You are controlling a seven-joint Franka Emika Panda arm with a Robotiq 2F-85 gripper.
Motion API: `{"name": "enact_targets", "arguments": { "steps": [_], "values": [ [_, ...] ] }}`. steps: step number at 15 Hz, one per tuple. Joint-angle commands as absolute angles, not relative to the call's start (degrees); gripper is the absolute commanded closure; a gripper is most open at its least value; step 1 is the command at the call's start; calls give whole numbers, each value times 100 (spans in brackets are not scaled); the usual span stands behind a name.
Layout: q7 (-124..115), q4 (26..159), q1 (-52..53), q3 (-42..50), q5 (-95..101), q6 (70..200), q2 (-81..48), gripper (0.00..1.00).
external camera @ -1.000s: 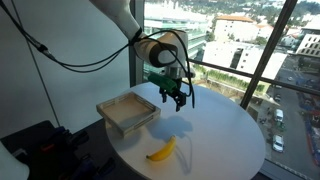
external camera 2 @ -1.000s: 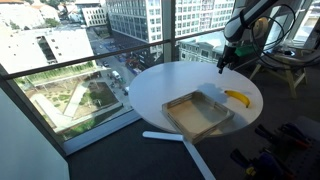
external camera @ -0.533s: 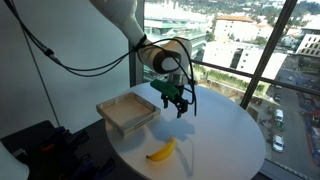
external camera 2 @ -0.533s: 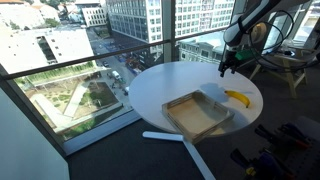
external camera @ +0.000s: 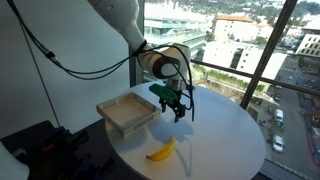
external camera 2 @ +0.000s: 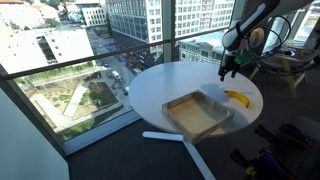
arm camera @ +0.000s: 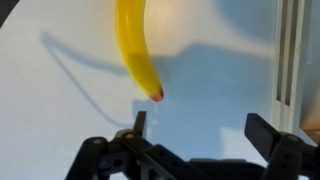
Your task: Put the banana plush toy on the tray
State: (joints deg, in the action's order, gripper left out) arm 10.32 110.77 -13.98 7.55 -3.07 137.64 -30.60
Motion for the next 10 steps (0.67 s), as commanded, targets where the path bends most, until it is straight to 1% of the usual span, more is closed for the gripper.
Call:
{"name": "enact_targets", "arguments": {
  "steps": [1,10],
  "values": [
    [1006,11007,-1482,701,-352,13730,-3169,0],
    [1011,11410,-1662,793,-363,13777,-2983,0]
  ]
}}
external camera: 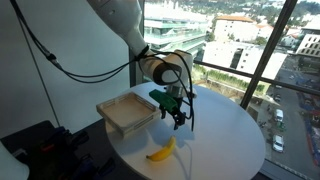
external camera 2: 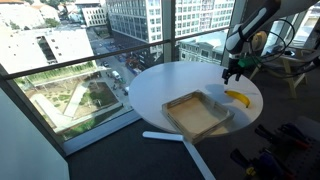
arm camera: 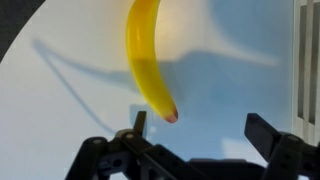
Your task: Put the banana plush toy on the tray
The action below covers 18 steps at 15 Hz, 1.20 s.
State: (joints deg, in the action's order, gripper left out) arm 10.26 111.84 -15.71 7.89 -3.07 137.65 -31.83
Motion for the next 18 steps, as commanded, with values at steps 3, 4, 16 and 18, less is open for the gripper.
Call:
{"name": "enact_targets", "arguments": {
  "steps": [3,4,16,18],
  "values": [
    [997,11641,-1671,859,-299,13873,-2852,0],
    [987,11733,-1654,888,-262,13934,-2791,0],
    [906,12519,-1560,1110,27,14704,-2334,0],
    [905,12571,-1561,1120,47,14802,-2360,0]
  ]
}}
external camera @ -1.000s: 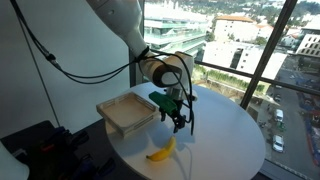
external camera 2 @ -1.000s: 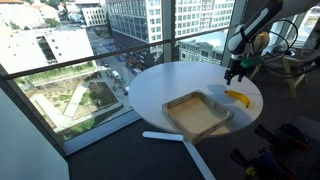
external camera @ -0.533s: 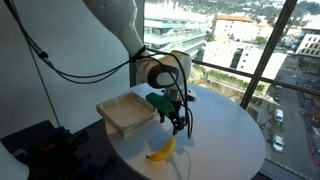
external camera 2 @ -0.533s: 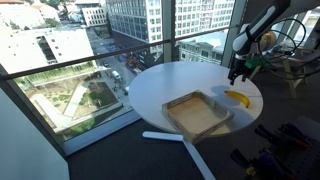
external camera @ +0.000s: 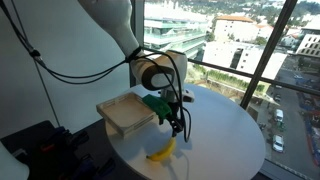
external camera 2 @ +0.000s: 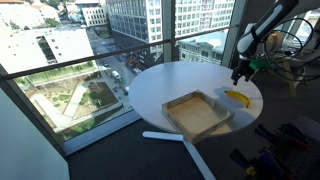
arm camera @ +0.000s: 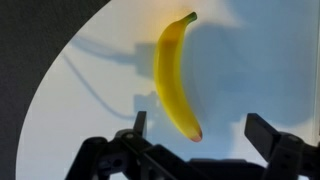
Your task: Put the banana plush toy on the tray
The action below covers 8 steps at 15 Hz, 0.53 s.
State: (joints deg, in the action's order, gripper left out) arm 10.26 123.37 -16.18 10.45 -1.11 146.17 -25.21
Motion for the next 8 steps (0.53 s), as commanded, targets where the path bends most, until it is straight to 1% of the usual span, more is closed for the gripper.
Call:
{"name": "enact_targets", "arguments": {
  "steps": [1,8],
  "values": [
    [901,12580,-1560,1122,60,14847,-2395,0],
    [926,12506,-1581,1048,-1,14995,-2695,0]
  ]
}}
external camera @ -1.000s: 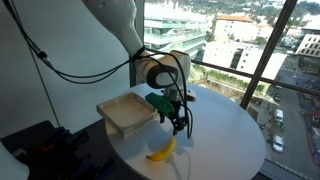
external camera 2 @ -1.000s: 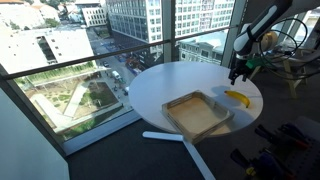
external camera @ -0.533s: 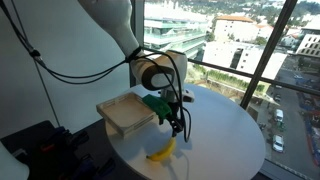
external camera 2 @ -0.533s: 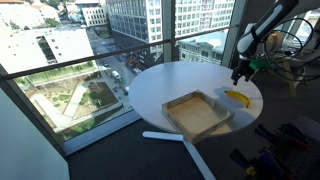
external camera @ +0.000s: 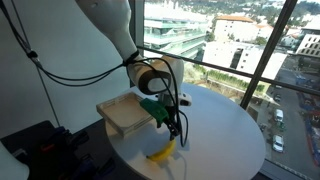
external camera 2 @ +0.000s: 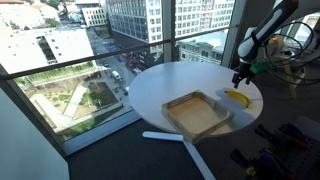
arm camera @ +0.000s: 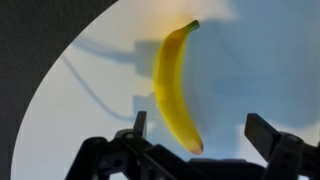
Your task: Put the banana plush toy on the tray
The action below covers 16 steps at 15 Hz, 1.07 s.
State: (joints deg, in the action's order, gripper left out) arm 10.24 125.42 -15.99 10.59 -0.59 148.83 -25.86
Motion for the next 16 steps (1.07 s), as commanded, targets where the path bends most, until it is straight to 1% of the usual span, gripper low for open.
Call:
{"name": "enact_targets", "arguments": {
  "steps": [1,5,16],
  "values": [
    [924,12474,-1580,1035,-13,15002,-2749,0],
    [911,12380,-1591,1011,-40,14993,-2916,0],
    [985,12444,-1612,999,-20,14947,-2883,0]
  ]
}}
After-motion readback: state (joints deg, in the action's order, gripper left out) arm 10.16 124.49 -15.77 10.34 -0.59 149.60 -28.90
